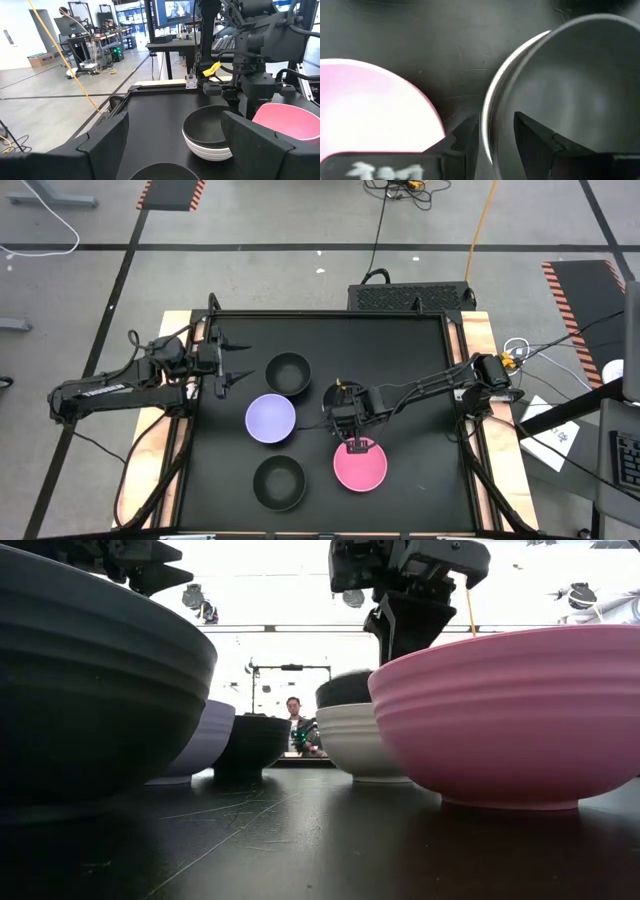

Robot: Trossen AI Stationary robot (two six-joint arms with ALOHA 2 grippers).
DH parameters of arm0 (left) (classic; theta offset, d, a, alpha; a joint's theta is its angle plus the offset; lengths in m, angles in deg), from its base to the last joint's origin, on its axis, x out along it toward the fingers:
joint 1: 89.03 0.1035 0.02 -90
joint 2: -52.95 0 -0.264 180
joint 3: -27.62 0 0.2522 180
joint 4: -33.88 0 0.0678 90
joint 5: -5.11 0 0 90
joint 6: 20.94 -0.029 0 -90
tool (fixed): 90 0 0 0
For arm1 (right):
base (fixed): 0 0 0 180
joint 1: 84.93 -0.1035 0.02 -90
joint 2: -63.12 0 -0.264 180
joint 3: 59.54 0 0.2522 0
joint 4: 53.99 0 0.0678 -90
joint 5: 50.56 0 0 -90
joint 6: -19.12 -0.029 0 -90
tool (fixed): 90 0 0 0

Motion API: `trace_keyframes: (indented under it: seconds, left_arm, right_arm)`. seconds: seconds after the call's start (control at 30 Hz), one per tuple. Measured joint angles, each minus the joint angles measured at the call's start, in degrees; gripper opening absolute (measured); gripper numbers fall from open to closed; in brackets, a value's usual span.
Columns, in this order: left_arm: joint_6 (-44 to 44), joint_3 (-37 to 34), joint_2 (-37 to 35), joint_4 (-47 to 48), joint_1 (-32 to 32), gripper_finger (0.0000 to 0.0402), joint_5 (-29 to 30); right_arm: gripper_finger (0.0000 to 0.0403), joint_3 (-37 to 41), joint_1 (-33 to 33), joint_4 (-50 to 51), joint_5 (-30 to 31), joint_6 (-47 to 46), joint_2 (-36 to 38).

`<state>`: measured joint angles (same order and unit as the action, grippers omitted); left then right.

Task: Nest bowls inside each other
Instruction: Stack the top right black bowl into the white bowl, then stack the top black bowl into the black bowl

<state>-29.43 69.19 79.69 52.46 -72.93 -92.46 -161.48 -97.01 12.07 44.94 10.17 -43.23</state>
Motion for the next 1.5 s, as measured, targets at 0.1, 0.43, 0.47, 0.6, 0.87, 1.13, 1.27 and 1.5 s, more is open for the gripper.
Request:
trace_keyframes:
  seconds: [0.1,0.43,0.47,0.6,0.87,1.13,1.27,1.5]
  left_arm:
    - [0.0,0.0,0.0,0.1,0.0,0.0322,0.0]
    - [0.0,0.0,0.0,0.1,0.0,0.0322,0.0]
    - [0.0,0.0,0.0,0.1,0.0,0.0322,0.0]
    - [0.0,0.0,0.0,0.2,0.0,0.0322,0.0]
    - [-0.7,0.0,0.0,-0.2,0.0,0.0322,0.0]
    - [-2.9,0.0,-0.6,-0.4,0.0,0.0322,-0.1]
    - [-3.0,0.0,-1.7,-0.2,0.0,0.0322,-0.1]
    - [-3.6,0.0,-4.0,-0.3,0.0,0.0322,-2.1]
  right_arm:
    - [0.0114,0.0,0.0,-0.1,0.0,-0.3,0.0]
    - [0.0114,0.0,0.0,-0.2,0.2,0.0,0.6]
    - [0.0114,0.0,0.0,-0.5,0.2,0.1,1.1]
    - [0.0114,-0.1,0.0,-2.1,0.3,0.7,4.6]
    - [0.0114,-0.1,0.1,-4.8,4.7,4.6,14.1]
    - [0.0114,19.6,1.2,-25.5,6.5,6.4,35.8]
    - [0.0114,34.9,2.8,-35.8,6.5,2.4,48.6]
    - [0.0114,48.9,3.8,-36.8,6.5,-1.0,63.1]
